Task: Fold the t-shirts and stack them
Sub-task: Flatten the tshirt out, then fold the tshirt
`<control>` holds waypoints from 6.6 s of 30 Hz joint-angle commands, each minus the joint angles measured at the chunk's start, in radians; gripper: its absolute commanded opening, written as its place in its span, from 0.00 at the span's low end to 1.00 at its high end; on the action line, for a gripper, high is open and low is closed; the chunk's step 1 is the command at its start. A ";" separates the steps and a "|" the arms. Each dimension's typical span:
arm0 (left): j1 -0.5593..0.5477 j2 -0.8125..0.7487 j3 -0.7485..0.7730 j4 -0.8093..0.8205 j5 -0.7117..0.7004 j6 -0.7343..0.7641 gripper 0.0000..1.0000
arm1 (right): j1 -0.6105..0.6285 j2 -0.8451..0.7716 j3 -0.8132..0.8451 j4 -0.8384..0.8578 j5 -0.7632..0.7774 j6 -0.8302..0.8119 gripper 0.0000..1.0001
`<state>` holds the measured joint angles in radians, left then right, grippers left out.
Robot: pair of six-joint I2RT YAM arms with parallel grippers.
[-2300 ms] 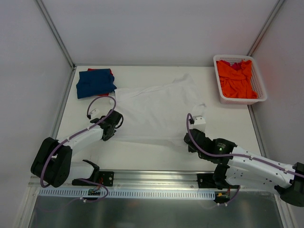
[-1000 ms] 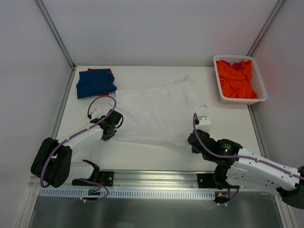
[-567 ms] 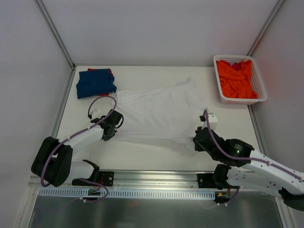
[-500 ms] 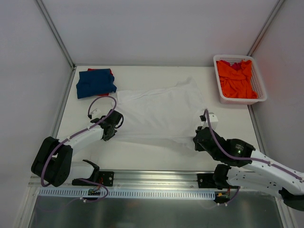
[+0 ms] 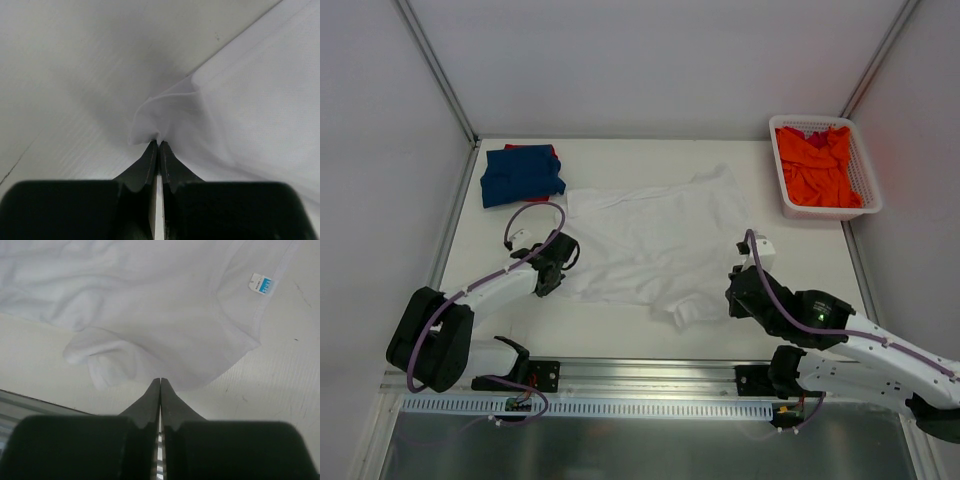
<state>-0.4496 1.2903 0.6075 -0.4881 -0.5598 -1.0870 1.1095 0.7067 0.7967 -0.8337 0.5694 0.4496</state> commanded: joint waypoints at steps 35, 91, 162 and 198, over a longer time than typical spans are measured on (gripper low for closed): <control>0.014 0.024 0.017 -0.026 -0.037 0.009 0.00 | 0.197 0.408 -0.090 0.269 -0.220 0.026 0.31; 0.014 -0.051 -0.017 -0.027 -0.022 0.016 0.00 | 0.257 0.416 -0.234 0.371 -0.214 0.078 0.00; 0.095 0.244 0.492 0.146 -0.097 0.364 0.00 | -0.476 0.292 -0.020 0.320 0.167 -0.373 0.00; 0.134 0.629 0.750 0.210 -0.032 0.458 0.12 | -0.678 0.711 0.068 0.533 0.040 -0.414 0.10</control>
<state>-0.3332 1.9003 1.3148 -0.2874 -0.5781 -0.6575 0.4416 1.3968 0.8181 -0.3096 0.6003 0.0555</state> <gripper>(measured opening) 0.055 0.057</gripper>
